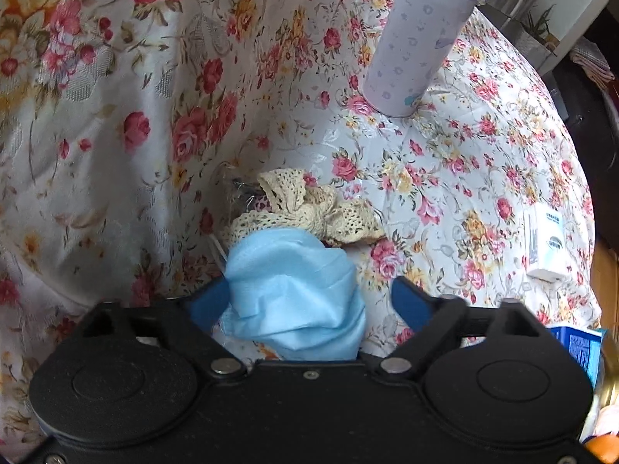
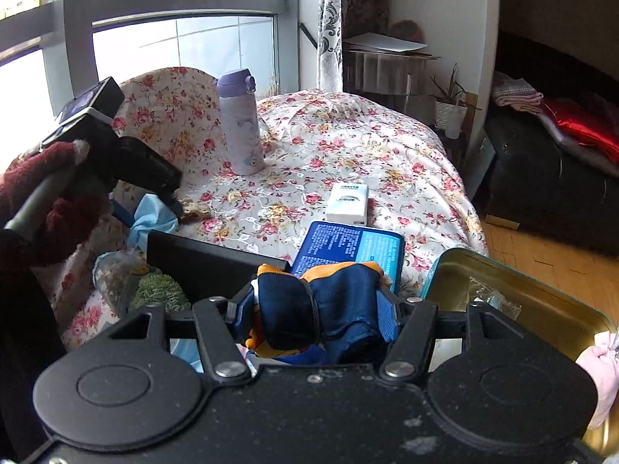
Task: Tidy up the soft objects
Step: 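Grasp the blue-orange plush with the right gripper while the left gripper holds the mask, then place the plush and the blue mask into the gold tray with both grippers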
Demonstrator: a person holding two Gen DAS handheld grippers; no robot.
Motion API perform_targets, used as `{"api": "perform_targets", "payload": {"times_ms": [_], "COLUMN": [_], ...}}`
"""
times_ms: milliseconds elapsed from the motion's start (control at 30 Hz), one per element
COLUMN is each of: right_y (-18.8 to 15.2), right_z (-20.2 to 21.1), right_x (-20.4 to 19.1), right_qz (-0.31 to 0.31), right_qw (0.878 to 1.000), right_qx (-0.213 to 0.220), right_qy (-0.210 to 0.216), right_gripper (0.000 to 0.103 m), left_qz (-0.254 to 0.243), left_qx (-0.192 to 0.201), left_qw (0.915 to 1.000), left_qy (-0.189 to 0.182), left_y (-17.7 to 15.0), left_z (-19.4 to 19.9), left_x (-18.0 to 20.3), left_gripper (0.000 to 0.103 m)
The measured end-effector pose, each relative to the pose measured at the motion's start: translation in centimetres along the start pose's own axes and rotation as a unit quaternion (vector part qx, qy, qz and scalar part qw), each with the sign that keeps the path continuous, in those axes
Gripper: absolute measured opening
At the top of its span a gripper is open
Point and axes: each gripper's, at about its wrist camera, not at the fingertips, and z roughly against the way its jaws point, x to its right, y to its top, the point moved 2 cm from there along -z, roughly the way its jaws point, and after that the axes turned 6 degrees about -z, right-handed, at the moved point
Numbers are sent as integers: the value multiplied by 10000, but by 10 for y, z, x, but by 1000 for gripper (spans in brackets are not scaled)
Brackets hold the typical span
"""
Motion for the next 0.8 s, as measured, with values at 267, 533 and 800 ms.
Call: {"api": "perform_targets", "payload": {"times_ms": [267,533,800], "right_y": [0,0,2], "right_z": [-1,2,7], "right_x": [1,3,6], "right_qz": [-72,-95,-196], "right_qw": [10000,9999,9996], "right_qx": [-22,77,201], "right_qy": [58,38,52], "right_gripper": [60,60,60], "left_qz": [-290,-626,-1109], "left_qx": [-148,83,544], "left_qw": [9988,9966,9905], "left_qy": [360,526,613], "left_y": [-1,-6,-16], "left_z": [-16,-11,16], "left_x": [14,20,35], "left_gripper": [90,42,42]}}
